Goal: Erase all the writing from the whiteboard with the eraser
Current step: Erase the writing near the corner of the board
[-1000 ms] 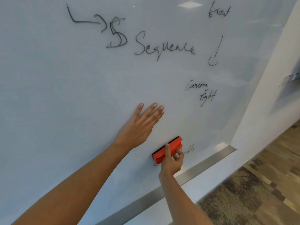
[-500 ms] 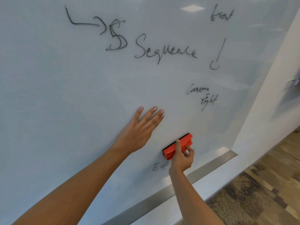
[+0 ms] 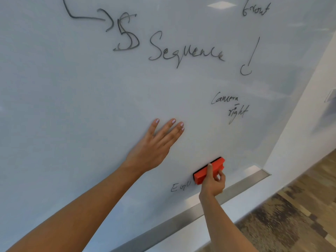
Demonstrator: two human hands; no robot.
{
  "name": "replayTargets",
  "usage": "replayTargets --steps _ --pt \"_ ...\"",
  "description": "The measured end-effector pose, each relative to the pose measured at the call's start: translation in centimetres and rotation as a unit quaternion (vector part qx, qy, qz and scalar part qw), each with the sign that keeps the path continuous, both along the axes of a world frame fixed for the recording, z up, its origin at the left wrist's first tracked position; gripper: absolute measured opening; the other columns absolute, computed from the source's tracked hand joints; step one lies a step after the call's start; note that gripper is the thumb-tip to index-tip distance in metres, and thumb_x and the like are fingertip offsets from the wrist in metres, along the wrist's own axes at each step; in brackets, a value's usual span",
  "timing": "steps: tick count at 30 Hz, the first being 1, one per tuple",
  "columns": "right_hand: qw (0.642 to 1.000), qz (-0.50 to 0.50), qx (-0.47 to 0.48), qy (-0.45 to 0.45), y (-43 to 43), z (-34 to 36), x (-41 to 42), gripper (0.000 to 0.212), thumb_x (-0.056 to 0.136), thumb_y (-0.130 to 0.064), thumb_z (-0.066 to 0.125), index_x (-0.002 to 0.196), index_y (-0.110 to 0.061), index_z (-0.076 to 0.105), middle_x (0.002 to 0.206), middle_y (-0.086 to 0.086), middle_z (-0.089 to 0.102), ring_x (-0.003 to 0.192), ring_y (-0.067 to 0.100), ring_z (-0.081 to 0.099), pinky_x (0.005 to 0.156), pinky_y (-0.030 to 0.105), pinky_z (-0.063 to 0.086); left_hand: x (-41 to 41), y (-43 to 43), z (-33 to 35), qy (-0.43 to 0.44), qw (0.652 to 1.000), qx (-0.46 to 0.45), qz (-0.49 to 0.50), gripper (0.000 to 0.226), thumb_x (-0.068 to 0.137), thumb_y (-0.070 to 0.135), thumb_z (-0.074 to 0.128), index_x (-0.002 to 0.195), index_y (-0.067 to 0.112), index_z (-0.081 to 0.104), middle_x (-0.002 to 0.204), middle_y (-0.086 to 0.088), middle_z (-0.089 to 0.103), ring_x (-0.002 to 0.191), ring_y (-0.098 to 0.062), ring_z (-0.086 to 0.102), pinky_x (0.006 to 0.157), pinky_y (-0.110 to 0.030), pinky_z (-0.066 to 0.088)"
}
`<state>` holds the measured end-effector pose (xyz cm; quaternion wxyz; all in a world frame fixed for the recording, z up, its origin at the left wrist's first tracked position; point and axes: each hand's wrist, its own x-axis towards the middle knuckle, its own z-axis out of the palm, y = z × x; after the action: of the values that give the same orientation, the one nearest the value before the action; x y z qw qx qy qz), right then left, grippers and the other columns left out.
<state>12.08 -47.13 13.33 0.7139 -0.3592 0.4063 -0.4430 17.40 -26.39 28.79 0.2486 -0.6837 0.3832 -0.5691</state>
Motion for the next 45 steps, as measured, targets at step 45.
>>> replayTargets --steps 45 --pt "0.990 0.036 0.136 0.010 8.7 -0.9 -1.0 0.050 0.079 -0.030 0.080 0.122 -0.018 0.058 0.111 0.004 0.061 0.096 0.023 0.060 0.072 0.028 0.049 -0.1 -0.3 -0.2 0.004 1.000 -0.008 0.004 0.064 0.100 0.030 0.030 0.157 0.009 0.014 0.165 -0.006 0.016 0.151 -0.027 0.018 0.117 -0.059 0.003"
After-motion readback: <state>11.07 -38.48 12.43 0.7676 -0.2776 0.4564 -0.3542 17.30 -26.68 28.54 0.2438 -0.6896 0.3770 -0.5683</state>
